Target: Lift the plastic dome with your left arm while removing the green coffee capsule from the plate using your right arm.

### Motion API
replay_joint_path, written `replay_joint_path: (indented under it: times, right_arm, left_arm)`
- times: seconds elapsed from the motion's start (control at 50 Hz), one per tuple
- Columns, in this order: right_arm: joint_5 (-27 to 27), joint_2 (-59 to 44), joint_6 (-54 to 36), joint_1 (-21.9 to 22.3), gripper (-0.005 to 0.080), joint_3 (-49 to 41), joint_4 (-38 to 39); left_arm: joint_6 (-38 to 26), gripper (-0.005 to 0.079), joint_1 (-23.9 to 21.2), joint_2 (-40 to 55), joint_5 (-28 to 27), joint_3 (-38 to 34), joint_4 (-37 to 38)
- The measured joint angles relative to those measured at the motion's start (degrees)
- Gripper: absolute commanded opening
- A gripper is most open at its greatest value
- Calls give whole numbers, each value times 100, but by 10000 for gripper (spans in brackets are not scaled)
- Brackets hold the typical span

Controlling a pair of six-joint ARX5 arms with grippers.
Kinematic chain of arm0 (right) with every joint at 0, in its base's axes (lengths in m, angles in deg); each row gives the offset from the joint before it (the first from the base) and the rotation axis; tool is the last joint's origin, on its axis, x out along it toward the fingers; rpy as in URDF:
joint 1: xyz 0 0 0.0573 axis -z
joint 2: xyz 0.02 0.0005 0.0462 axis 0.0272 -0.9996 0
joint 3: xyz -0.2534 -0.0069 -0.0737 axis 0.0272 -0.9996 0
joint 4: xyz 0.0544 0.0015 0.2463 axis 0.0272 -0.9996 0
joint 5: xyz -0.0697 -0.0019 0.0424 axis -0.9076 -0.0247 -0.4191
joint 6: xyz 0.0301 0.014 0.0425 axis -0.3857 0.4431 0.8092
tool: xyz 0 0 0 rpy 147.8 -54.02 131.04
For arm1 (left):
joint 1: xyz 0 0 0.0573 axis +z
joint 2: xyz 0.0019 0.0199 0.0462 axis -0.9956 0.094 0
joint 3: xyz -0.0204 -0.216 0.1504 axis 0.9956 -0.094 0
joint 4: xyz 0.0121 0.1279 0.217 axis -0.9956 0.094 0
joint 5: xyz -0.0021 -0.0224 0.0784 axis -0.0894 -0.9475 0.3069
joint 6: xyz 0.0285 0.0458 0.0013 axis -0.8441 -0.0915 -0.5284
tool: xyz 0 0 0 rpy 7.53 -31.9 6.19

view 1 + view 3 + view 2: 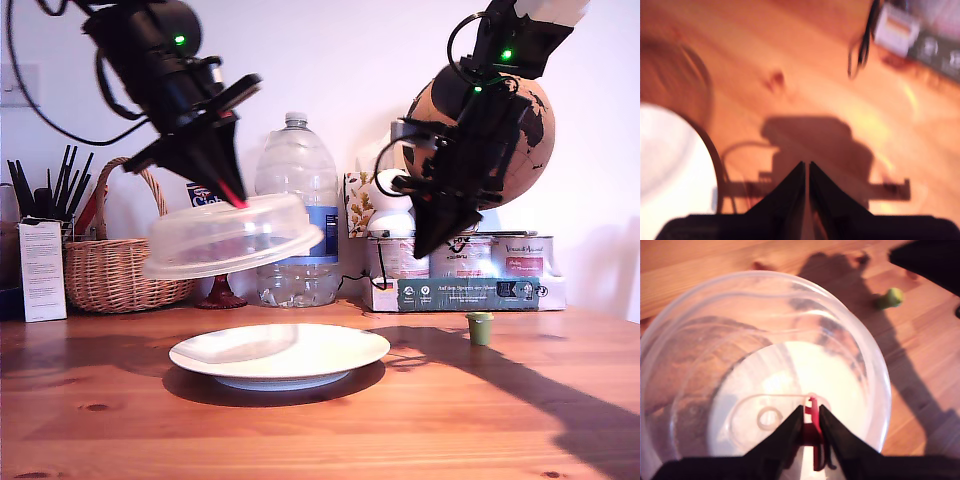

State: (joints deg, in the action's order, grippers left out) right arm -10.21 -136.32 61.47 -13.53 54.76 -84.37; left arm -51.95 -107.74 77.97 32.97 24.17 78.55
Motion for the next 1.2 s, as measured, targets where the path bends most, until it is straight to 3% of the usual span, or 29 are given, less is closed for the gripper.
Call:
replay_joint_path:
  times: [0.38, 0.82, 1.2]
  right_arm:
    - [354, 26, -114, 0, -13, 0, 800]
    - [391, 289, -118, 81, -13, 0, 835]
    - [391, 289, -116, 127, -13, 0, 835]
  left_arm:
    - [72, -20, -468, 649, 33, 0, 85]
    - [57, -20, -557, 745, 525, 0, 472]
    - [57, -20, -719, 745, 581, 0, 472]
